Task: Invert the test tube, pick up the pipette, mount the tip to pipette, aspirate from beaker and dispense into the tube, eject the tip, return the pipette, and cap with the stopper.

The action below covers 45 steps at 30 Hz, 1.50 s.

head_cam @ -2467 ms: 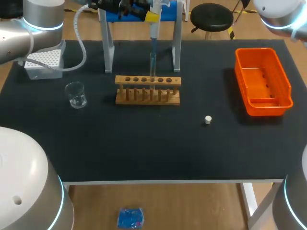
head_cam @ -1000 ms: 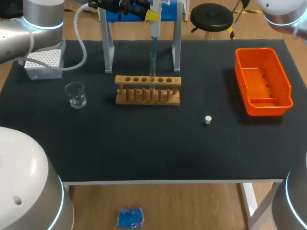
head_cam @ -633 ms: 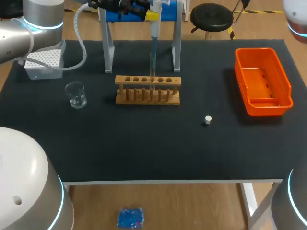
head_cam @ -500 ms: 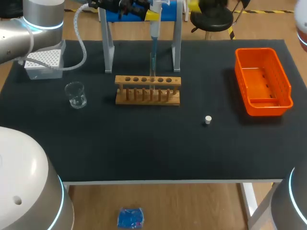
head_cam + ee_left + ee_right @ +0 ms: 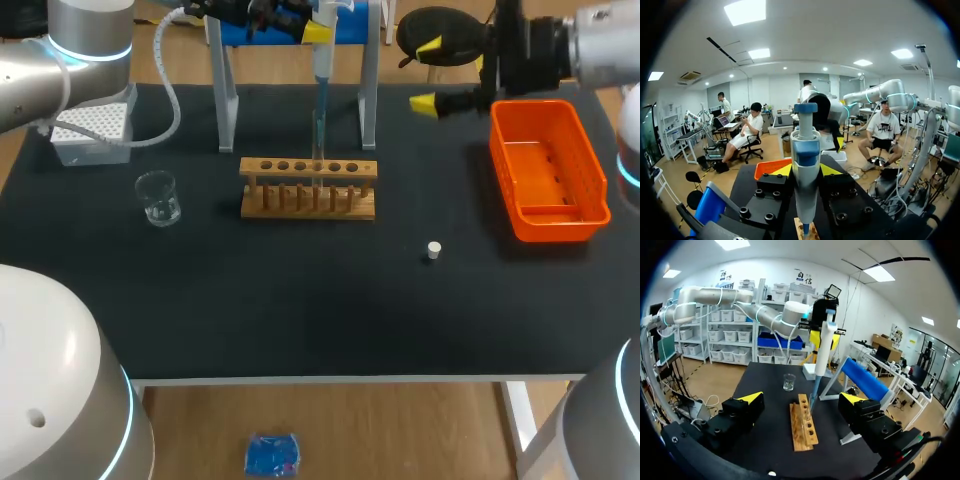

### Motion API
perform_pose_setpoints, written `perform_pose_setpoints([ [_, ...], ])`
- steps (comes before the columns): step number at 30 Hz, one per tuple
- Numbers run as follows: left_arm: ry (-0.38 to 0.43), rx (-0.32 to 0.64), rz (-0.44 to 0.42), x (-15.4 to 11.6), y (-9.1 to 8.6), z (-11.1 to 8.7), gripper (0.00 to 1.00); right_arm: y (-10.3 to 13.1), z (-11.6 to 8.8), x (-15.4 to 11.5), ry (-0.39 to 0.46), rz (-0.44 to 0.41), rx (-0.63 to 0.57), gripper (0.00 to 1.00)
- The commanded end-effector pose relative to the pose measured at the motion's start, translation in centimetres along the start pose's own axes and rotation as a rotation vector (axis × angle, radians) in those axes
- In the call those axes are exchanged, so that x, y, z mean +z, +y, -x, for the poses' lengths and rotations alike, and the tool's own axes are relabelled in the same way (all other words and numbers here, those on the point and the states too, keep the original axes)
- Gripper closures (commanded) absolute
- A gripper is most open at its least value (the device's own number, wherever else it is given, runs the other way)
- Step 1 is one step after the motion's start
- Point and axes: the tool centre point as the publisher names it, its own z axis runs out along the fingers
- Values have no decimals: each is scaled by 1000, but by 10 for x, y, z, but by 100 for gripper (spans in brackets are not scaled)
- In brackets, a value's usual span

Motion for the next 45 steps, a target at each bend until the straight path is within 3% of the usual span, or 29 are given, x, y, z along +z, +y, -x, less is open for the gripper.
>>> perform_pose_setpoints([
  [1,4,-1,1,-1,-1,1,100,-23,9,23,21,75,-36,0],
  [10,4,-1,1,-1,-1,1,100,-43,20,45,44,107,-25,0],
  [19,4,-1,1,-1,-1,1,100,-54,14,54,66,111,-13,0],
  [45,4,-1,1,-1,-1,1,100,-55,13,55,61,100,-12,0],
])
